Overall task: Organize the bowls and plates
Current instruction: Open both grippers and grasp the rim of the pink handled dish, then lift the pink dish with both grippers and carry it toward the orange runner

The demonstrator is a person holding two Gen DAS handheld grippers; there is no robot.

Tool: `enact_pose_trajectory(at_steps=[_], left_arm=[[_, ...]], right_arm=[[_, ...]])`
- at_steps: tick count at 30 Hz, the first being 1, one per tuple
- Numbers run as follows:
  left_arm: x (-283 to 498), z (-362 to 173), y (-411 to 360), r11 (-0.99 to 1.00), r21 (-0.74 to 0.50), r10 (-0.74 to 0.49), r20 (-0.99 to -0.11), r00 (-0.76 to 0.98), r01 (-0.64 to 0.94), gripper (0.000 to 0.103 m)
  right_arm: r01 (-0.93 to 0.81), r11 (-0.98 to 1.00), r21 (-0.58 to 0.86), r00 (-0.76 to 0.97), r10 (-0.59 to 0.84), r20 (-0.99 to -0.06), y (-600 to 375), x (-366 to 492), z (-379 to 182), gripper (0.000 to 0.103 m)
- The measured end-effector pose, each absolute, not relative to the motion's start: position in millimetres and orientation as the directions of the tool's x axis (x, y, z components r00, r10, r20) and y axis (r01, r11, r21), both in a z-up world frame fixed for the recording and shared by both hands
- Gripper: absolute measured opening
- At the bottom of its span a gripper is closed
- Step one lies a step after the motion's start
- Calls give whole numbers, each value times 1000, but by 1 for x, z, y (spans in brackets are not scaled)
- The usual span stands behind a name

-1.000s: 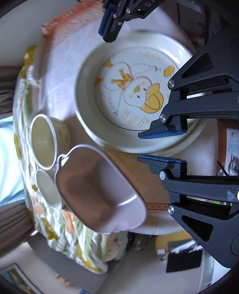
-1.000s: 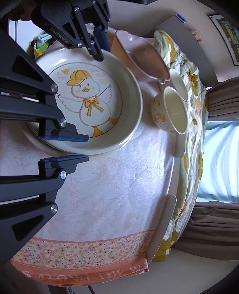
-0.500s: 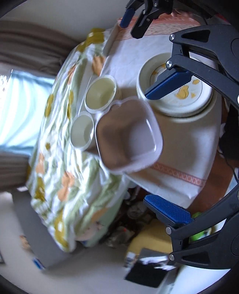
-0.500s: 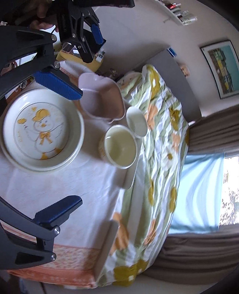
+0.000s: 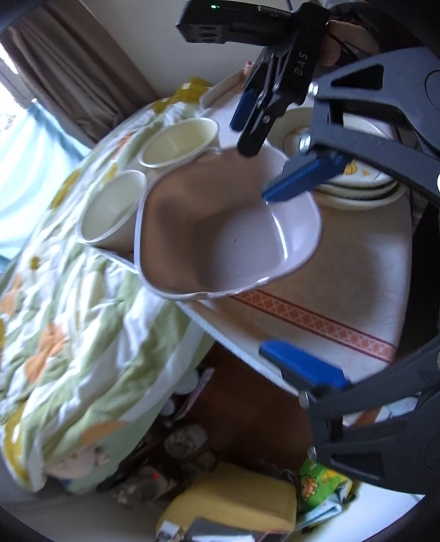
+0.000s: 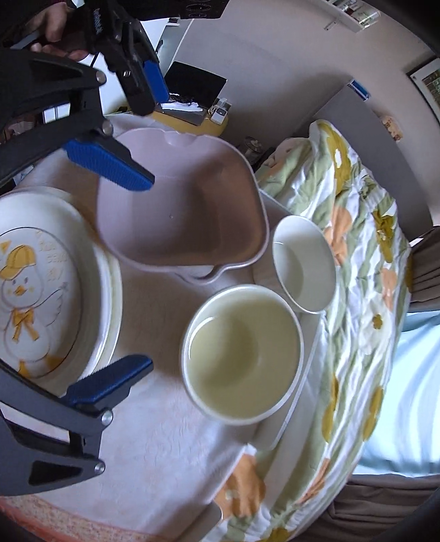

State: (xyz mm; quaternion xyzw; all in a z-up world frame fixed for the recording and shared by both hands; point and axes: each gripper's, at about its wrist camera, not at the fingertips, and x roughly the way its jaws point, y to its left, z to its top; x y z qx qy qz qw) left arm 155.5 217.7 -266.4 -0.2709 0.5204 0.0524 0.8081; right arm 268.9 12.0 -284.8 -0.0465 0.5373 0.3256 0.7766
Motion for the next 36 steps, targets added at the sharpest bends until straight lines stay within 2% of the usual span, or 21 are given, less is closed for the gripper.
enact_pose_trajectory(at_steps=[2,3,5,9,10,11,12,13,17,27,36], left_arm=[[167,-281,219,849,-393,-227,-876,426,-354,66],[173,-286,220,853,-389,-231,-879,417,-348,64],[183,-294,221,864,-379,-234,-885,403,-332,55],[194,-304,220,881,-368,-246,-893,378,-297,50],[197,-307,220,888,-358,-242,-899,366,-290,42],[199,-309,220,890,-355,-244,-901,359,-286,28],[199,-310,220,889,-359,-251,-901,354,-284,24],[199,-312,221,888,-360,-255,-903,345,-286,22],[201,-315,223,895,-345,-244,-909,337,-282,16],[199,-299,217,929,-282,-188,-917,353,-238,15],[188,-238,205,944,-260,-147,-883,447,-203,15]], right_arm=[[-552,783,288,181,449,-875,22,273,-296,70],[-551,783,288,171,444,-879,26,275,-300,68],[-548,784,292,156,438,-885,30,278,-307,59],[-530,790,308,131,436,-891,33,284,-317,44],[-527,790,312,126,436,-891,34,285,-319,38],[-527,790,315,120,436,-892,34,285,-321,34],[-527,789,315,119,435,-892,35,284,-321,33],[-527,790,312,120,433,-893,35,284,-322,33],[-537,783,314,112,435,-894,39,280,-322,18],[-535,793,291,156,432,-888,40,270,-313,17],[-530,791,306,266,497,-826,14,243,-270,13]])
